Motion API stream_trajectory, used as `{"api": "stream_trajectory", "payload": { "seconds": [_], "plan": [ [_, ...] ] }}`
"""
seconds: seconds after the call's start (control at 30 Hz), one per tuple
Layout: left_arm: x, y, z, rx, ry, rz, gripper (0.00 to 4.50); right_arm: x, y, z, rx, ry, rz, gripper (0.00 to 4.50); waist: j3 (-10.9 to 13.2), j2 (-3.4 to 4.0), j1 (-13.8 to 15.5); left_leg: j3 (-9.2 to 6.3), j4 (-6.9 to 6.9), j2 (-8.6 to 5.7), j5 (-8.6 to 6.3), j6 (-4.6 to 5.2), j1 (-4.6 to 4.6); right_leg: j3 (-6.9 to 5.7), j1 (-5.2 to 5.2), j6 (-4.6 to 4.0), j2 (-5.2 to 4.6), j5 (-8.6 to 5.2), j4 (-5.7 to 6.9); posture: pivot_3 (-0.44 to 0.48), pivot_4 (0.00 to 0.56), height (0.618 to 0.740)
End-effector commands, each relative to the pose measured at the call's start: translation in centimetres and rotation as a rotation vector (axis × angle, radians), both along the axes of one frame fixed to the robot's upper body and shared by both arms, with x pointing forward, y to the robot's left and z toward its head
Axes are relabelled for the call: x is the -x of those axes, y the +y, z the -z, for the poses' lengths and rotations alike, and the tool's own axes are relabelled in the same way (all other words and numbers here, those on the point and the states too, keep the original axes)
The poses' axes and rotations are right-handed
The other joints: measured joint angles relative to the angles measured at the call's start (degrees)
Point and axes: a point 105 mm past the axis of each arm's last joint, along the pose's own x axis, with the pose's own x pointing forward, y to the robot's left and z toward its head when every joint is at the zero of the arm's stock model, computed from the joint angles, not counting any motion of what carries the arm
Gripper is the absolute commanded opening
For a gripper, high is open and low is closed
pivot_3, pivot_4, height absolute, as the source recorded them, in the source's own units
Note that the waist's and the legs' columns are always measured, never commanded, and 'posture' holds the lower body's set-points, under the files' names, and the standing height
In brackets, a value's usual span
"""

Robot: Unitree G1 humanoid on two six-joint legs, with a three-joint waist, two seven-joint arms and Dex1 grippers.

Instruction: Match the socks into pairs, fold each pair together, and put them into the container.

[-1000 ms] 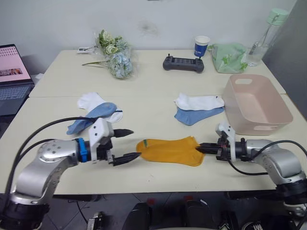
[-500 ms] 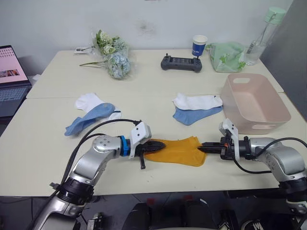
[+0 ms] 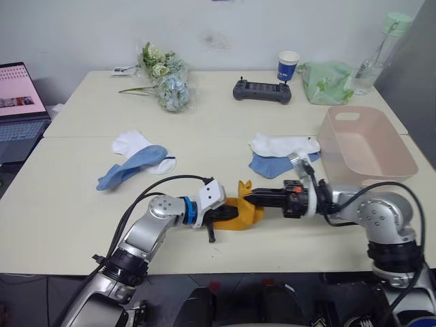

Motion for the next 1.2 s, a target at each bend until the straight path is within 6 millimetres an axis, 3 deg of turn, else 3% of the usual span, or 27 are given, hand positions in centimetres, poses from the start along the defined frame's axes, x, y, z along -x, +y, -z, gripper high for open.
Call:
{"api": "stream_trajectory", "payload": {
  "seconds": [0.03,0.13,0.33,0.53,0.7,0.93,1.07,1.2],
  "plan": [
    [0.5,0.4,0.6,-0.018,0.040,-0.013,0.02,-0.3,1.2,0.1,-0.006,-0.039,-0.004,0.00,0.0,0.00,-0.2,0.02,0.00,-0.01,0.00,0.00,0.01,0.03,0.00,0.01,0.00,0.01,-0.01,0.000,0.150,0.740],
    [0.7,1.4,-0.8,0.029,0.059,-0.064,0.02,-0.9,1.8,1.1,-0.003,-0.035,0.018,0.00,0.0,0.00,-0.5,0.01,-0.02,0.04,0.00,0.00,0.04,0.05,-0.04,0.01,0.01,0.01,0.04,0.000,0.150,0.740],
    [2.8,5.5,-4.4,0.060,0.127,-0.128,0.02,-1.0,2.3,1.5,0.010,-0.055,0.008,0.00,0.0,0.01,-1.5,-0.05,-0.08,0.16,-0.01,0.02,0.04,0.11,-0.19,0.01,0.01,0.00,0.19,0.000,0.150,0.740],
    [2.5,9.9,-7.9,0.034,0.071,-0.255,0.02,-1.2,3.8,2.2,0.047,-0.081,-0.025,0.00,0.0,0.03,-1.6,-0.06,-0.07,0.14,-0.08,0.15,0.07,0.10,-0.18,0.01,0.03,0.00,0.24,0.000,0.150,0.740],
    [2.8,11.4,-7.8,0.012,0.066,-0.300,0.00,-1.6,4.3,1.8,0.042,-0.089,-0.042,1.52,0.0,0.04,-1.7,-0.04,-0.09,0.13,-0.02,0.03,0.06,0.12,-0.19,0.01,0.03,0.00,0.18,0.000,0.150,0.740],
    [2.7,9.5,-9.9,0.150,0.053,-0.279,0.00,-1.1,2.8,-0.6,0.006,-0.117,-0.047,4.08,0.0,0.03,-0.9,-0.04,-0.07,0.08,-0.05,0.09,0.02,0.10,-0.17,0.01,-0.09,0.00,0.13,0.000,0.150,0.740],
    [3.3,8.0,-9.6,0.128,0.060,-0.213,0.00,-1.7,1.4,0.0,0.096,-0.201,0.030,4.08,0.0,0.03,-0.9,-0.03,-0.09,0.09,-0.04,0.07,0.02,0.11,-0.17,0.01,-0.10,0.00,0.09,0.000,0.150,0.740],
    [3.3,7.5,-7.4,0.053,0.064,-0.197,0.00,-2.1,0.4,0.9,0.156,-0.233,0.087,3.06,0.0,0.04,-0.9,0.03,-0.11,0.10,-0.04,0.06,0.04,0.13,-0.17,0.01,-0.09,0.00,0.10,0.000,0.150,0.740]
  ]
}}
